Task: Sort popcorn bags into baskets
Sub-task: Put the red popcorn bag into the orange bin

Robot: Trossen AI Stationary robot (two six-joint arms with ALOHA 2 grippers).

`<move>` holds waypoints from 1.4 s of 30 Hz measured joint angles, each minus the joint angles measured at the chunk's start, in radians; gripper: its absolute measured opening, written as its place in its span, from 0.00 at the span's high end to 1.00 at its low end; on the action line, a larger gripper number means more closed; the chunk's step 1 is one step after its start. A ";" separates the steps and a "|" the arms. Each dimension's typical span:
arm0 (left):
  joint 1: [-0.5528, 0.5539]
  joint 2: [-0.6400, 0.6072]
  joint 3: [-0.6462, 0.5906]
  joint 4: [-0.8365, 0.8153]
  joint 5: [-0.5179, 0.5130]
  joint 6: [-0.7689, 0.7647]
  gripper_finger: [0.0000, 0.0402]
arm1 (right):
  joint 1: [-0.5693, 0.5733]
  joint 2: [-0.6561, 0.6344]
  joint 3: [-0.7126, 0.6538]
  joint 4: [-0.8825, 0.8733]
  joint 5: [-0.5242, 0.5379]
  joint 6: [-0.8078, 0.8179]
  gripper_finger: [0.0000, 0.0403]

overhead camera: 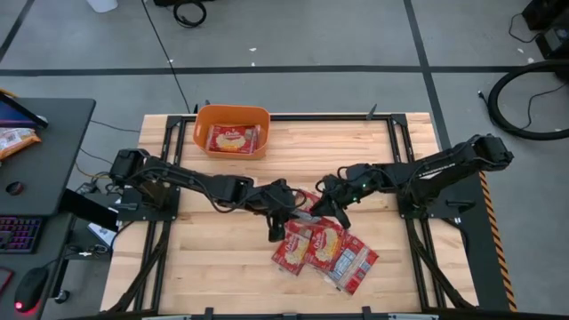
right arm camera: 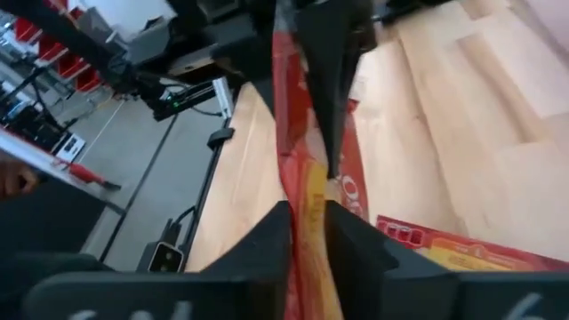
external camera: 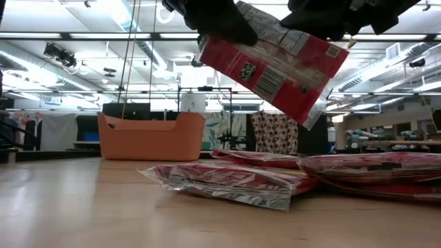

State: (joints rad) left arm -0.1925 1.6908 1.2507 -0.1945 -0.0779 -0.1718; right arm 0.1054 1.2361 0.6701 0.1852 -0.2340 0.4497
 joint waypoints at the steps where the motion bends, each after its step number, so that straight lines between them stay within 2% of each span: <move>1: 0.000 -0.007 0.000 -0.011 -0.004 0.000 0.93 | -0.008 -0.008 0.000 -0.004 0.000 0.002 0.77; 4: 0.000 -0.052 0.000 -0.062 -0.052 0.028 0.93 | -0.038 -0.061 0.000 -0.022 0.015 0.003 0.69; 8: 0.022 -0.137 0.000 -0.171 -0.112 0.095 0.94 | -0.075 -0.162 0.000 -0.033 0.111 -0.038 0.64; 15: 0.159 -0.298 0.000 -0.309 -0.138 0.187 0.93 | -0.118 -0.306 0.001 -0.092 0.262 -0.148 0.63; 22: 0.338 -0.399 0.000 -0.365 -0.134 0.292 0.93 | -0.122 -0.321 0.001 -0.164 0.293 -0.122 0.63; 30: 0.590 -0.429 -0.085 -0.371 0.074 0.370 0.93 | -0.084 -0.287 0.000 -0.206 0.265 -0.038 0.63; 37: 0.786 -0.443 -0.188 -0.202 0.230 0.427 0.93 | -0.045 -0.287 0.000 -0.259 0.276 0.006 0.63; 42: 0.928 -0.442 -0.257 -0.164 0.378 0.431 0.93 | -0.041 -0.287 0.000 -0.271 0.317 0.030 0.63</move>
State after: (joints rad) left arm 0.7358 1.2489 0.9933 -0.3586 0.3003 0.2592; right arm 0.0643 0.9489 0.6701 -0.0858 0.0829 0.4801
